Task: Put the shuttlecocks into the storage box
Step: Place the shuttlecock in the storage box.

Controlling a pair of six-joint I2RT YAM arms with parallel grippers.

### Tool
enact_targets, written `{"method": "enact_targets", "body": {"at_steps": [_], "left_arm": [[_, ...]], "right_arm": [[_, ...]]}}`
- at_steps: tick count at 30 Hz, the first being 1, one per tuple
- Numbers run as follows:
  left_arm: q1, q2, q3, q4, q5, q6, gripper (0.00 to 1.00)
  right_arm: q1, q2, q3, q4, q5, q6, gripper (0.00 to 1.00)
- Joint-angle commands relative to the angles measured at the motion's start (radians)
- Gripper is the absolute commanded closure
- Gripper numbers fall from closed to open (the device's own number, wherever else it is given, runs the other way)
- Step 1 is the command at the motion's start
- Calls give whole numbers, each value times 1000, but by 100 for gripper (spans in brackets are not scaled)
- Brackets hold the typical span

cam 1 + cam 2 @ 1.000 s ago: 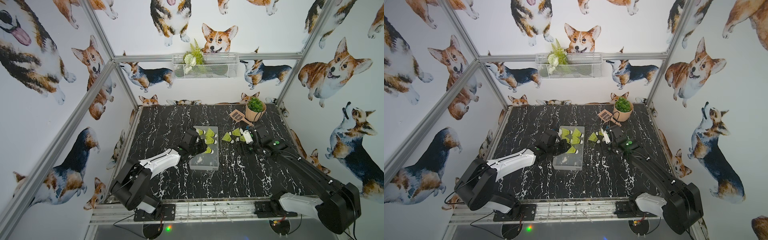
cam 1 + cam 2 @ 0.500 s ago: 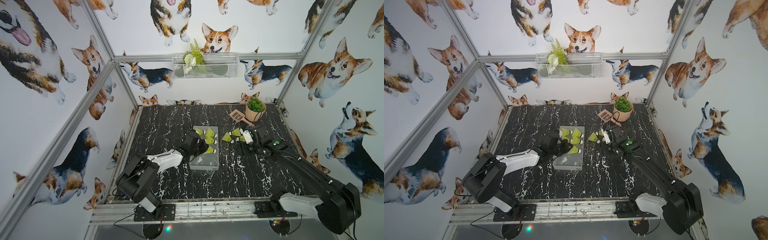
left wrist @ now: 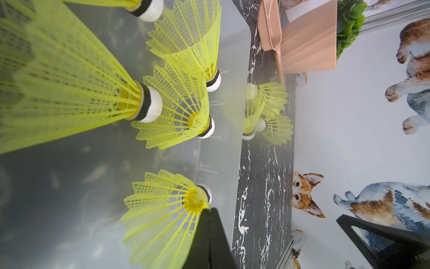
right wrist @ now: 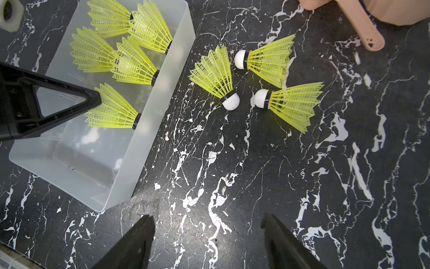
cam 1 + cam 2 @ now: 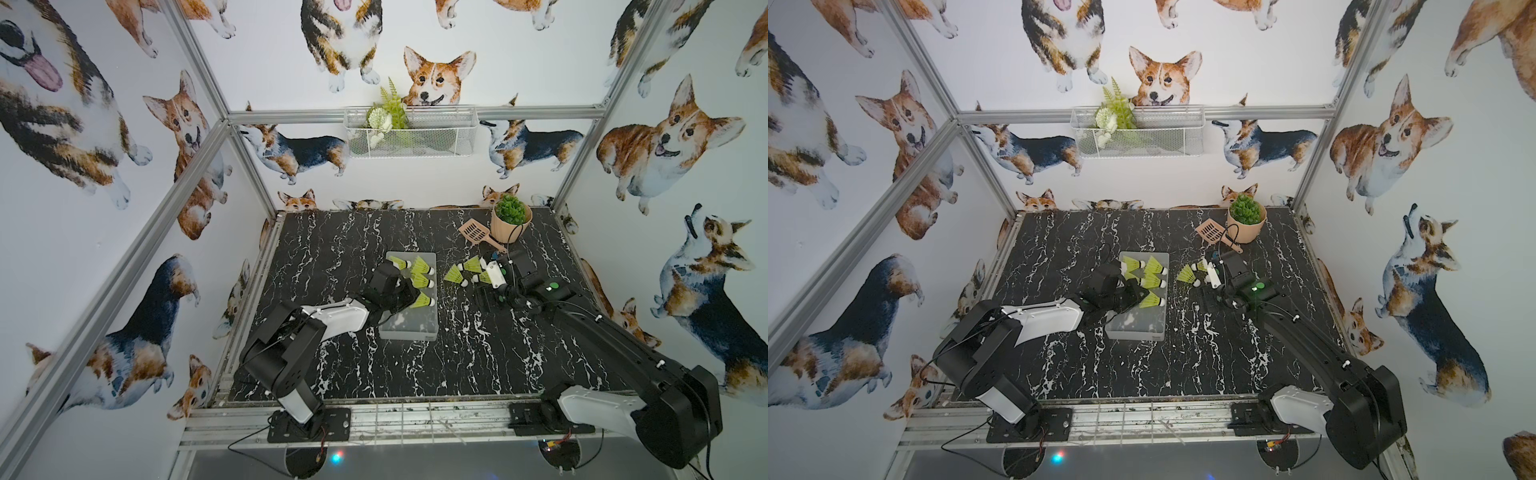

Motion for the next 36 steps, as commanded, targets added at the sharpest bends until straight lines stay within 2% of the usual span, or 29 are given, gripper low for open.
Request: {"method": "enact_targets", "body": {"at_steps": [1,13,19,31,36], "left_arm": [[-4,4,1,43,9,-10,100],[-6,3,-1,27,-10,6,82],[-6,30,2,16,-15,14,80],[-6,16,31,-68,-53,69,68],[-6,-39,61,-138,-78,123,64]], "right_arm": [[-2,-3,-3,3,12,2,22],[-2,-4,-4,2,8,1,22],[-2,-4,-4,0,5,-1,22],[-2,-1,-5,-1,3,0,22],[-2,2,-8,1,9,2,22]]}}
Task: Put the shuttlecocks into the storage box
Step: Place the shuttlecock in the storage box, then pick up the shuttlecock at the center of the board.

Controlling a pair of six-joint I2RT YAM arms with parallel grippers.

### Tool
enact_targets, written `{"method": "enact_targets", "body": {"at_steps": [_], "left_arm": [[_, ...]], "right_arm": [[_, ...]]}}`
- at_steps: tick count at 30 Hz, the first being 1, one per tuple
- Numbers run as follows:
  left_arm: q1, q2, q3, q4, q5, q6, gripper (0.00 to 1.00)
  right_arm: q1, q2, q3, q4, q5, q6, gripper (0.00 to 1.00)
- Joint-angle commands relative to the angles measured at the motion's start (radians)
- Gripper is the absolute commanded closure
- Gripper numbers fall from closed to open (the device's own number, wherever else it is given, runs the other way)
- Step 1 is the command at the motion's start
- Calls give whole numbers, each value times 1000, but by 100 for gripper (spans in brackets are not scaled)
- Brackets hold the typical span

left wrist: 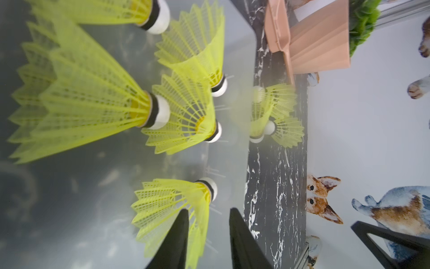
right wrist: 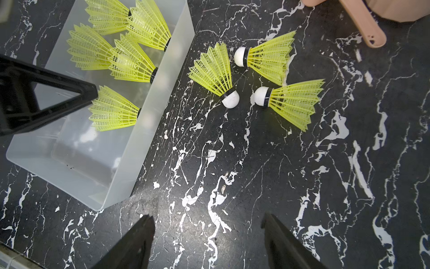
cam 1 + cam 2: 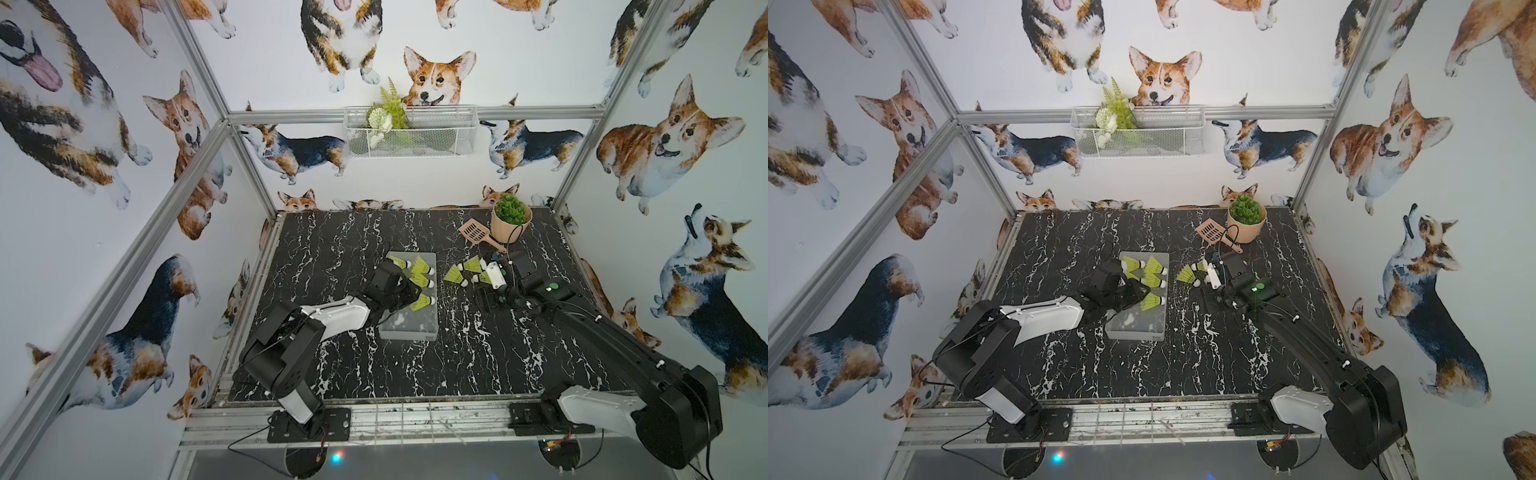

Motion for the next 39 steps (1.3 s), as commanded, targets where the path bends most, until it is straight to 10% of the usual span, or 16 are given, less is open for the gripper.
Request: {"method": "enact_targets", "body": {"at_steps": [1,14,30,39], "left_arm": [[1,-32,17,-65,-37,66,62],[33,-264,90,-367,-154,329,52],[469,-478,170,-727,160,693,52],[546,-538,115,-683,182,754,52]], "right_arm": [[-3,6,-2,1,12,3,22],[-38,102,16,42,-80,-43,26],[-72,329,88,114,-128,-142,36],[-80,440,151,135,-142,-170,36]]}}
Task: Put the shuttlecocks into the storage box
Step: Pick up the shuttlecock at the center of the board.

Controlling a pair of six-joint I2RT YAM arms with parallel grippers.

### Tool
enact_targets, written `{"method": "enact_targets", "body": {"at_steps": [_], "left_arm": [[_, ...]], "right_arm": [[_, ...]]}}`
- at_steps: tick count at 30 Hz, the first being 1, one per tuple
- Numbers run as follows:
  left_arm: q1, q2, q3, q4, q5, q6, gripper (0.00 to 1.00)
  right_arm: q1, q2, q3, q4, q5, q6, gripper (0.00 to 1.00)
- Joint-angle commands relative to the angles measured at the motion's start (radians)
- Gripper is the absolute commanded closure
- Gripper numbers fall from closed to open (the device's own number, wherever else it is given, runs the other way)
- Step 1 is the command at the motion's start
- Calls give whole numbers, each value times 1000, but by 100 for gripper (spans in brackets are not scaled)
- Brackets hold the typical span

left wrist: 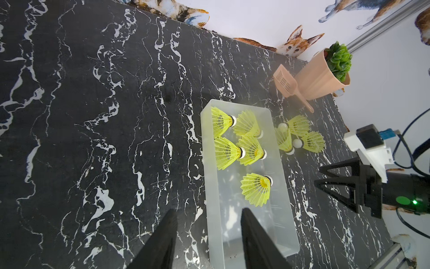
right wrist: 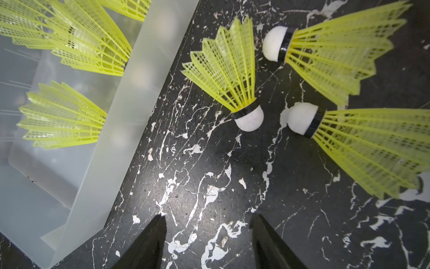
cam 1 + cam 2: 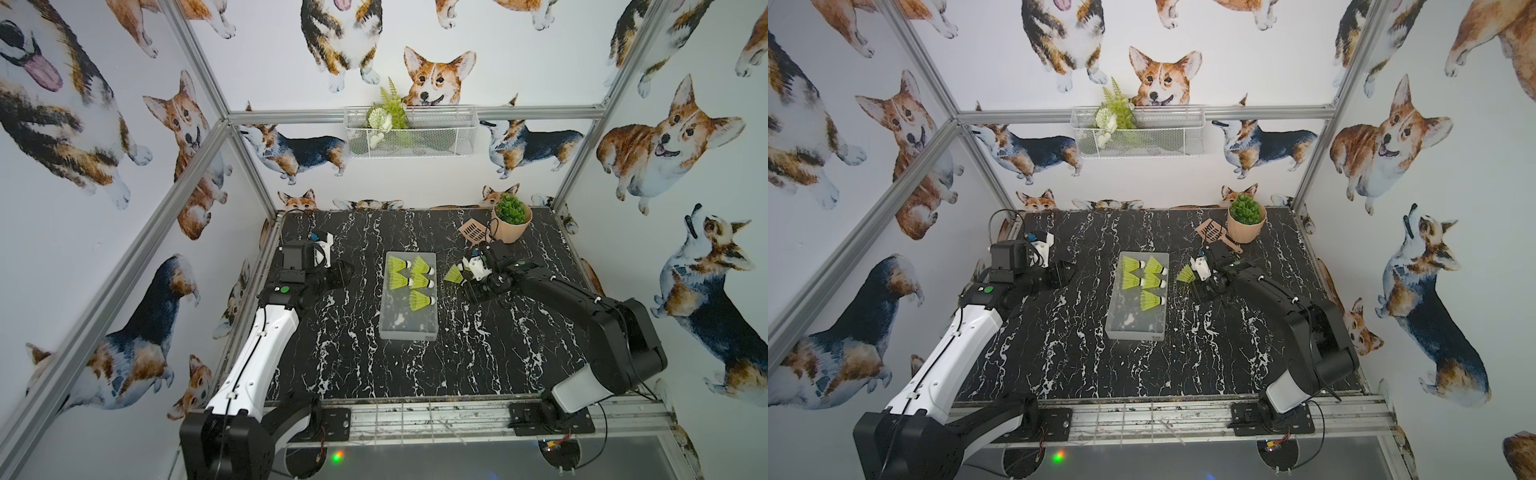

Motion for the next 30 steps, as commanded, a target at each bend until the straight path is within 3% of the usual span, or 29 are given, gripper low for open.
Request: {"method": "enact_targets", "body": {"at_steps": [1,6,20,30], "left_arm": [[6,-26,-17,16,29,39,52],[6,-63,-36,23,20,49,51],[12,-73,-39,20,18,56,51],[20,-74,-40,21,19,58,51]], "right_arm": [[-5,56,51,6,-12,-32,36],[-29,129,108,-22,-57,-26,36],[-57,299,244,-70,-44,-50,43],[-59,396,345,-113,-5,-74,43]]}}
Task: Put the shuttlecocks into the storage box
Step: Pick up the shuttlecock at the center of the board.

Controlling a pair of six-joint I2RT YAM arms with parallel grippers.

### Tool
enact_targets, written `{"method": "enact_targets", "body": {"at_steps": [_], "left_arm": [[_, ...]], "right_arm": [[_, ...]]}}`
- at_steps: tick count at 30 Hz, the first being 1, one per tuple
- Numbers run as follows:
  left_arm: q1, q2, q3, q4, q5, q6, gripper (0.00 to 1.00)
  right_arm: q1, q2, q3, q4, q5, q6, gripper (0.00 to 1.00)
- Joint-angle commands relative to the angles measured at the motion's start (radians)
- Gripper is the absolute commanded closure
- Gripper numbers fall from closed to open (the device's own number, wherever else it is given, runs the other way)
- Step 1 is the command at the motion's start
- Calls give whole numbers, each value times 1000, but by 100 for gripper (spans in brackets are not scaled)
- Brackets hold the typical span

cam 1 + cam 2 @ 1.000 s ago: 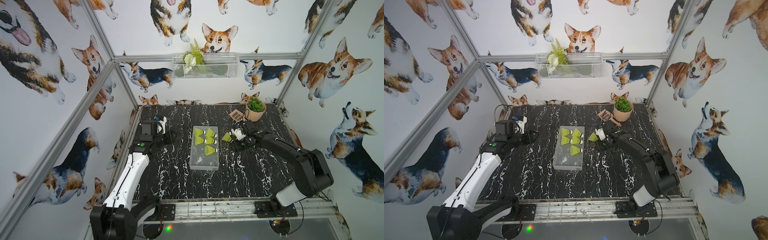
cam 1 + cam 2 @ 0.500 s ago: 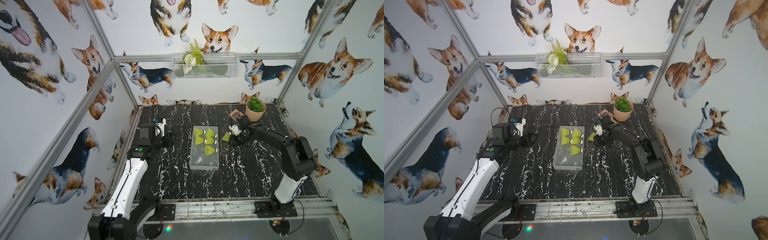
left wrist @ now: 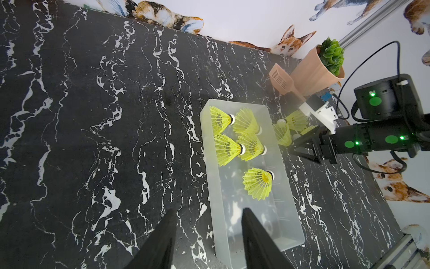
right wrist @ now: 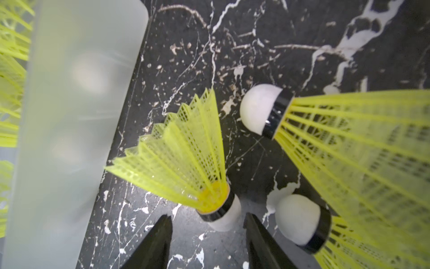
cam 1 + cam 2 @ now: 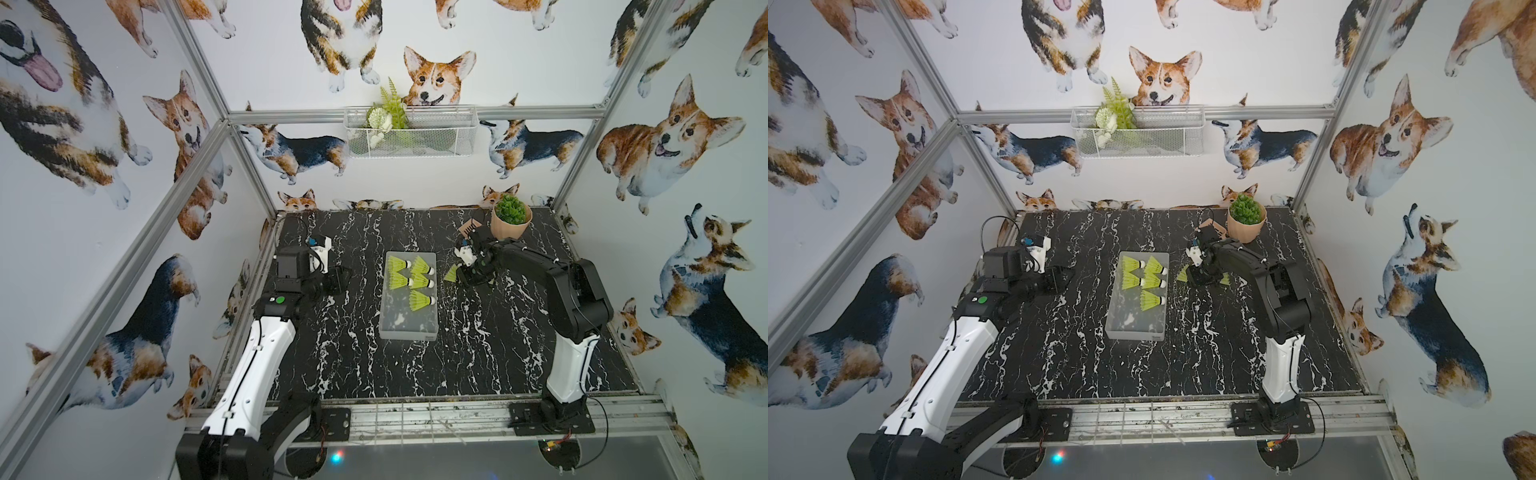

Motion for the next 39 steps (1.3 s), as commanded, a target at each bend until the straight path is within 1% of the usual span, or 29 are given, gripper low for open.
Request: {"method": "enact_targets", "body": {"at_steps": [1,5,8,16,18,28,31,32,34,39], "left_arm": [[4,-3,0,16,5,10,51],[9,-3,1,16,9,11,51],[11,-2,0,16,9,11,51],[22,-1,-2,23,17,6,51],[24,1,-1,24,22,6,51],[27,21,-3,32,70,3,51],[26,31,1,33,89,3,51],[27,33,1,32,91,2,51],[27,33,2,33,93,3,51],[27,47,1,37,121,2,51]], "right_arm": [[0,20,26,-32,23,-25,42],[0,49,57,-48,30,-36,41],[0,67,72,-56,25,-47,43],[1,75,71,-47,3,-55,57],[2,68,63,-38,-1,-55,60],[11,-62,-34,40,17,-66,67],[12,-86,-61,62,17,-65,68],[12,-83,-59,58,19,-67,69],[12,-70,-53,48,17,-68,75],[21,-101,-74,58,12,-52,75]]}}
